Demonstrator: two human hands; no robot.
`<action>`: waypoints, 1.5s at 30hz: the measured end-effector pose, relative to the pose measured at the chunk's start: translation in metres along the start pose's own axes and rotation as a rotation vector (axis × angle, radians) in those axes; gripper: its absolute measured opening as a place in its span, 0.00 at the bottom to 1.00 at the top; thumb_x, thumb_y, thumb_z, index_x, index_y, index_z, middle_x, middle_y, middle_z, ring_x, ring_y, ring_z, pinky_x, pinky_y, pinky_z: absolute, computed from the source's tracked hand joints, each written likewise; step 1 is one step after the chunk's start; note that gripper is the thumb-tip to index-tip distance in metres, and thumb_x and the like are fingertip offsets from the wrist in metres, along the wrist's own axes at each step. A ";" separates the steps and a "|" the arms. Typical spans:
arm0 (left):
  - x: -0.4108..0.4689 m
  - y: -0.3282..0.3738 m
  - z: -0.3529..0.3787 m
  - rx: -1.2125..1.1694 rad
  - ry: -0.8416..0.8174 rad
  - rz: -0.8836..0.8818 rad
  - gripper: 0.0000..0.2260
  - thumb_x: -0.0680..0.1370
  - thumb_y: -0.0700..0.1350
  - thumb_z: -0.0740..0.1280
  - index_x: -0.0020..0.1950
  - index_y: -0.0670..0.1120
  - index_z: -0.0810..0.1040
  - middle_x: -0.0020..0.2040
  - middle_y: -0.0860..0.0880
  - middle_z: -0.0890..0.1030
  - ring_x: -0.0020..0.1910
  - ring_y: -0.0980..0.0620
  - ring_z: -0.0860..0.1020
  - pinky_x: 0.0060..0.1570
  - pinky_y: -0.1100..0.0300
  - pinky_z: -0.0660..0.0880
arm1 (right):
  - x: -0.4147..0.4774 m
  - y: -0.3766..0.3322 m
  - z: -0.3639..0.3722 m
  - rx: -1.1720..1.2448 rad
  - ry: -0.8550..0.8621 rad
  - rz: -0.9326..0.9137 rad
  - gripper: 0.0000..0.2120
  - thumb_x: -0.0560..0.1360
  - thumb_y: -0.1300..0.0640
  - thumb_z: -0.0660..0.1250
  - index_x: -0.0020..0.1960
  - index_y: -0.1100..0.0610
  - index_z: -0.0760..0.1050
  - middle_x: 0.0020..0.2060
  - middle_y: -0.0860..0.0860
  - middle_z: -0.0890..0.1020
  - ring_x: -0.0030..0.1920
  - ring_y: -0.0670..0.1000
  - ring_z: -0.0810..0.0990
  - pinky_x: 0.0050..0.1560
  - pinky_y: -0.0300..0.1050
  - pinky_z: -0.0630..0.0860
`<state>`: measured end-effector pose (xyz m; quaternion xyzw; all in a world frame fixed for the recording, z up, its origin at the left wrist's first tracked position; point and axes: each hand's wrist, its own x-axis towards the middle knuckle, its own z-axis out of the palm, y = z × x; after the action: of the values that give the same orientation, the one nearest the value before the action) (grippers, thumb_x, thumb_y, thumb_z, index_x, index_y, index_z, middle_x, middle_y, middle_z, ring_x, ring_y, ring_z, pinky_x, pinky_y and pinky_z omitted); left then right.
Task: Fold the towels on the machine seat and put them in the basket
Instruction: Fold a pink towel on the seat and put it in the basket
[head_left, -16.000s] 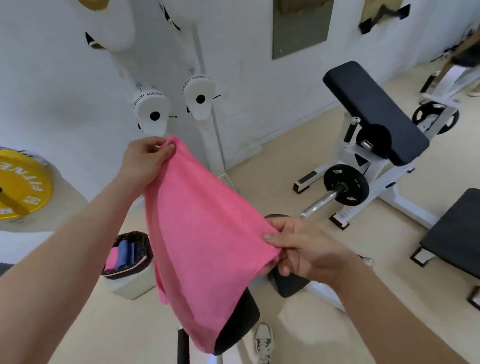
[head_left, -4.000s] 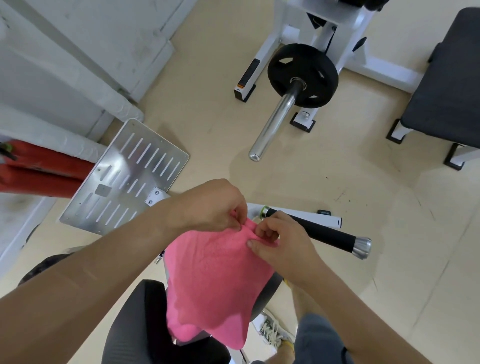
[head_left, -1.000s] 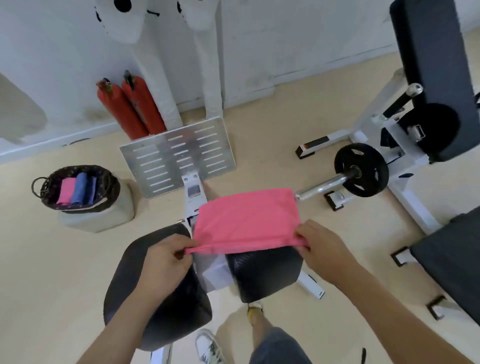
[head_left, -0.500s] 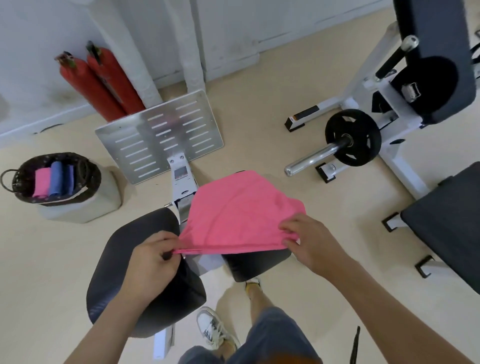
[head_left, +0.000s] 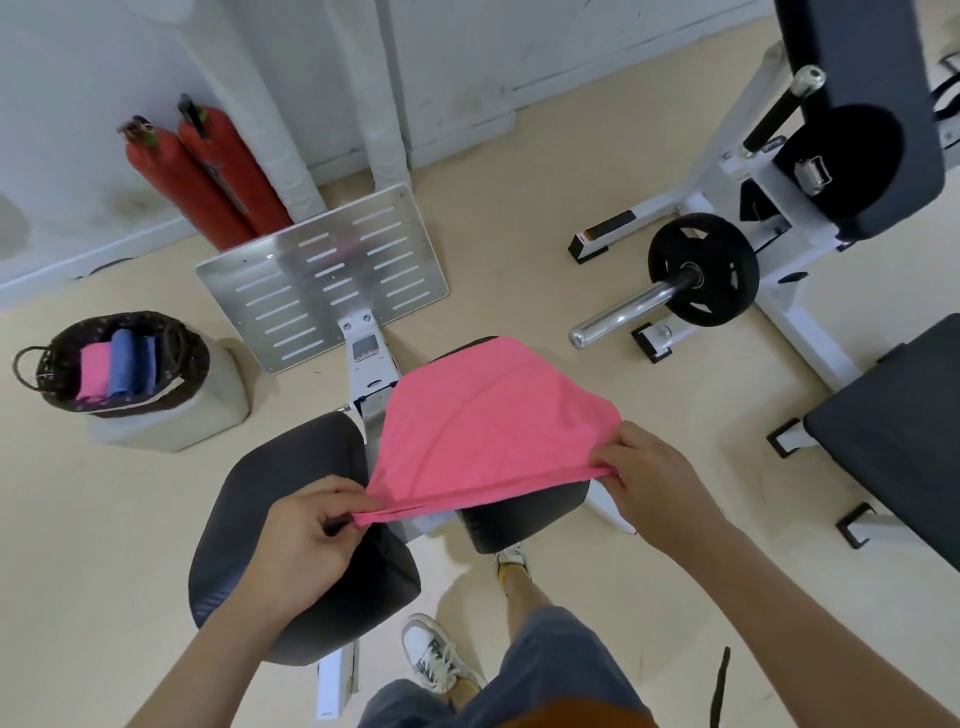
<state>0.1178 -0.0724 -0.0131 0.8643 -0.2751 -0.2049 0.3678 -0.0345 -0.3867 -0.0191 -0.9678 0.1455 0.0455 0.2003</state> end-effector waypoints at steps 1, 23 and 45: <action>-0.004 0.001 -0.001 -0.020 -0.031 -0.011 0.24 0.69 0.26 0.70 0.41 0.59 0.82 0.45 0.60 0.80 0.45 0.59 0.80 0.44 0.69 0.74 | -0.003 -0.001 -0.003 -0.034 -0.048 0.003 0.05 0.67 0.65 0.74 0.41 0.57 0.81 0.37 0.49 0.74 0.33 0.51 0.73 0.34 0.40 0.67; 0.124 0.000 -0.001 -0.401 0.047 -0.572 0.11 0.78 0.37 0.60 0.38 0.39 0.78 0.32 0.44 0.76 0.35 0.46 0.74 0.42 0.53 0.72 | 0.140 -0.002 -0.087 0.204 -0.443 0.137 0.05 0.74 0.55 0.68 0.40 0.51 0.75 0.37 0.45 0.76 0.40 0.46 0.74 0.38 0.39 0.67; 0.106 0.000 0.068 0.144 0.213 -0.363 0.14 0.68 0.38 0.66 0.46 0.54 0.84 0.39 0.54 0.82 0.36 0.53 0.77 0.37 0.61 0.75 | 0.275 -0.132 0.098 -0.149 -1.097 -0.338 0.15 0.76 0.46 0.63 0.51 0.55 0.82 0.45 0.50 0.82 0.47 0.52 0.79 0.46 0.43 0.73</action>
<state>0.1606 -0.1746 -0.0730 0.9404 -0.0884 -0.1554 0.2893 0.2644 -0.3038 -0.0995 -0.8240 -0.1397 0.5180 0.1820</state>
